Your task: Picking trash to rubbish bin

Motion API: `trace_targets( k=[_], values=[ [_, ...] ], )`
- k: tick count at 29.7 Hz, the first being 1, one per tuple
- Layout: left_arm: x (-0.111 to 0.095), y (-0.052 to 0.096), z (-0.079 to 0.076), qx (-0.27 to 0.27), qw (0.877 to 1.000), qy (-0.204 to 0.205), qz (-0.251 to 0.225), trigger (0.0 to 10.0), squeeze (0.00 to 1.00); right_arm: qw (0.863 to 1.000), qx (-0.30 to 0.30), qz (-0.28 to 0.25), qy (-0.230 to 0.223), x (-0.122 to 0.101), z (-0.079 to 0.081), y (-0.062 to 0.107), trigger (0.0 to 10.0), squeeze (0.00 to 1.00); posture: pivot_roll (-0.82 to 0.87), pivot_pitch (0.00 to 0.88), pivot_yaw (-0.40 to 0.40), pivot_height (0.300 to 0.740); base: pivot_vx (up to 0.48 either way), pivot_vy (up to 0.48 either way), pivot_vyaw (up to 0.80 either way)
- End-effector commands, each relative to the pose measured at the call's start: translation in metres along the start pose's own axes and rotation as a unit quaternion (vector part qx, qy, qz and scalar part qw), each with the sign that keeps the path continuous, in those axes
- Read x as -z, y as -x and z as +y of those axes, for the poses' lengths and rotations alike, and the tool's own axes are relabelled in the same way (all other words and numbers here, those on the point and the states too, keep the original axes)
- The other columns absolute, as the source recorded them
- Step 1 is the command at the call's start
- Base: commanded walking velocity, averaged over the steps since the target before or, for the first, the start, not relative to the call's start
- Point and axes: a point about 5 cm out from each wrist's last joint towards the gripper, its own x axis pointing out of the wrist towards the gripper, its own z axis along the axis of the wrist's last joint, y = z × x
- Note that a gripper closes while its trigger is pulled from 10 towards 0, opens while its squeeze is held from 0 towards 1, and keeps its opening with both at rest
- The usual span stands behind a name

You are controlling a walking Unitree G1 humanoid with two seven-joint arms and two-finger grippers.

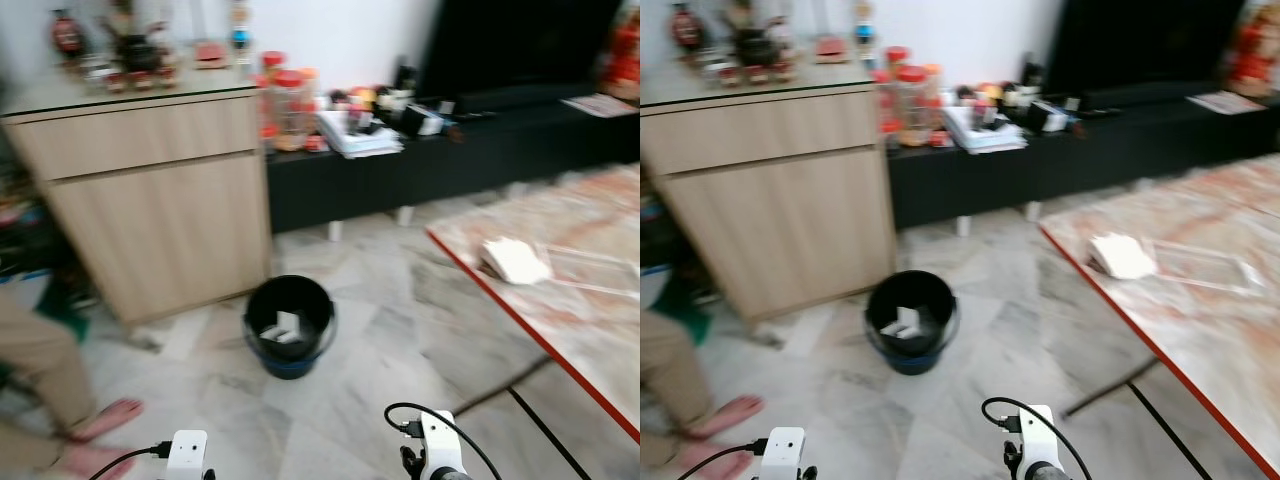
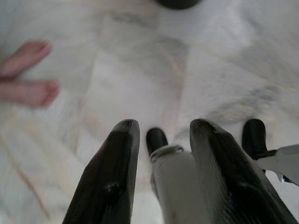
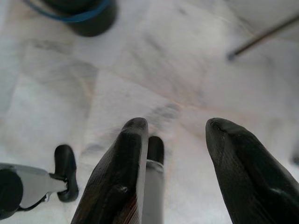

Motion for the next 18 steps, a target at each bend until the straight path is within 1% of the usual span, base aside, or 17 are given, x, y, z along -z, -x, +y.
trace_targets(
  k=[1, 18],
  values=[
    [-0.0037, -0.0010, -0.0013, 0.001, 1.000, -0.002, -0.004, 10.0, 0.00, 1.000, 0.000, 0.003, 0.003, -0.0006, -0.0007, -0.0002, 10.0, 0.00, 0.04, 0.000, -0.060, 0.740, 0.000, 0.000, -0.80],
    [-0.0037, -0.0012, -0.0014, 0.003, 1.000, -0.004, -0.001, 10.0, 0.00, 1.000, -0.002, 0.005, 0.008, -0.0003, 0.0006, -0.0003, 10.0, 0.00, 0.04, 0.000, -0.055, 0.740, 0.000, 0.000, -0.80]
  ],
)
